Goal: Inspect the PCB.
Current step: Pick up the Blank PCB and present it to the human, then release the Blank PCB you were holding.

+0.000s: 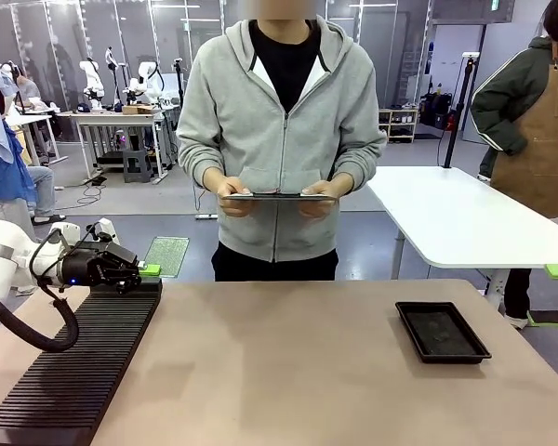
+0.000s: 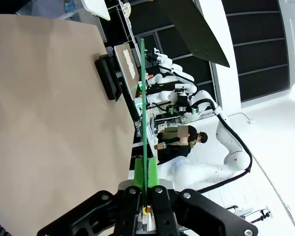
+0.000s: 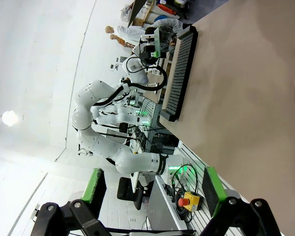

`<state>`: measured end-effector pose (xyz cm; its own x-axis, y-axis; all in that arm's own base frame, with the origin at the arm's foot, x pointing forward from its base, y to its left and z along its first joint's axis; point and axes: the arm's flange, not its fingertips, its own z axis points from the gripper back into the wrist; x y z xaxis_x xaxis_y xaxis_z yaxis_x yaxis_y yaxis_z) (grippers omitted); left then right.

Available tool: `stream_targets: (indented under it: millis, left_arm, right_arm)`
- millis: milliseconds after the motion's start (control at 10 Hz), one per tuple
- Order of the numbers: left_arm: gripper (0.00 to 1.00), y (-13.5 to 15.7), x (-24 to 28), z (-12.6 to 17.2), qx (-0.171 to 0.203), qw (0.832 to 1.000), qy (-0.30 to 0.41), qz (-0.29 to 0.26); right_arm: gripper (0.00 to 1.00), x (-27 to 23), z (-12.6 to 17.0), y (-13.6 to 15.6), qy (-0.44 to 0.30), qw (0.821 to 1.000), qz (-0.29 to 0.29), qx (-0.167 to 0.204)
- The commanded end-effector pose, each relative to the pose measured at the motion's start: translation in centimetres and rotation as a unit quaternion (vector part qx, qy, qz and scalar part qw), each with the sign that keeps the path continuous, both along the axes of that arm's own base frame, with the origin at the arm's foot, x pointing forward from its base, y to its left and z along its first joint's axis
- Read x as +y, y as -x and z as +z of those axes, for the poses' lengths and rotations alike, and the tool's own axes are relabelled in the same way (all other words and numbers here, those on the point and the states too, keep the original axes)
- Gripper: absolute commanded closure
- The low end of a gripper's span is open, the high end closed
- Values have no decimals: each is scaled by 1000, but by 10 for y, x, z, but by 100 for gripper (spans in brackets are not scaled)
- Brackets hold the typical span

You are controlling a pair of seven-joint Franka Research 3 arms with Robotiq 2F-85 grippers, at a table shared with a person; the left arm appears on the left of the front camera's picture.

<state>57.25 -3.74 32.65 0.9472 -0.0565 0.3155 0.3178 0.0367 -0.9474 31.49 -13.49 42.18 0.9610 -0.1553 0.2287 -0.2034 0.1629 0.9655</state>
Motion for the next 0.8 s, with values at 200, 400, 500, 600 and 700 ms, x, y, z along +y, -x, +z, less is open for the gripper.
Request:
stream_targets:
  millis: [200, 400, 500, 600, 700]
  left_arm:
    - [97, 1, -2, 0, 1, 1000, -1, -2]
    - [97, 1, -2, 0, 1, 1000, -1, -2]
    - [97, 1, -2, 0, 1, 1000, -1, -2]
    - [97, 1, -2, 0, 1, 1000, -1, -2]
    - [97, 1, -2, 0, 1, 1000, -1, -2]
  right_arm:
    - [0, -1, 1, 2, -1, 1000, 2, -2]
    - [0, -1, 1, 2, -1, 1000, 2, -2]
    - [0, -1, 1, 2, -1, 1000, 2, -2]
    - [0, -1, 1, 2, -1, 1000, 2, -2]
    - [0, -1, 1, 2, -1, 1000, 2, -2]
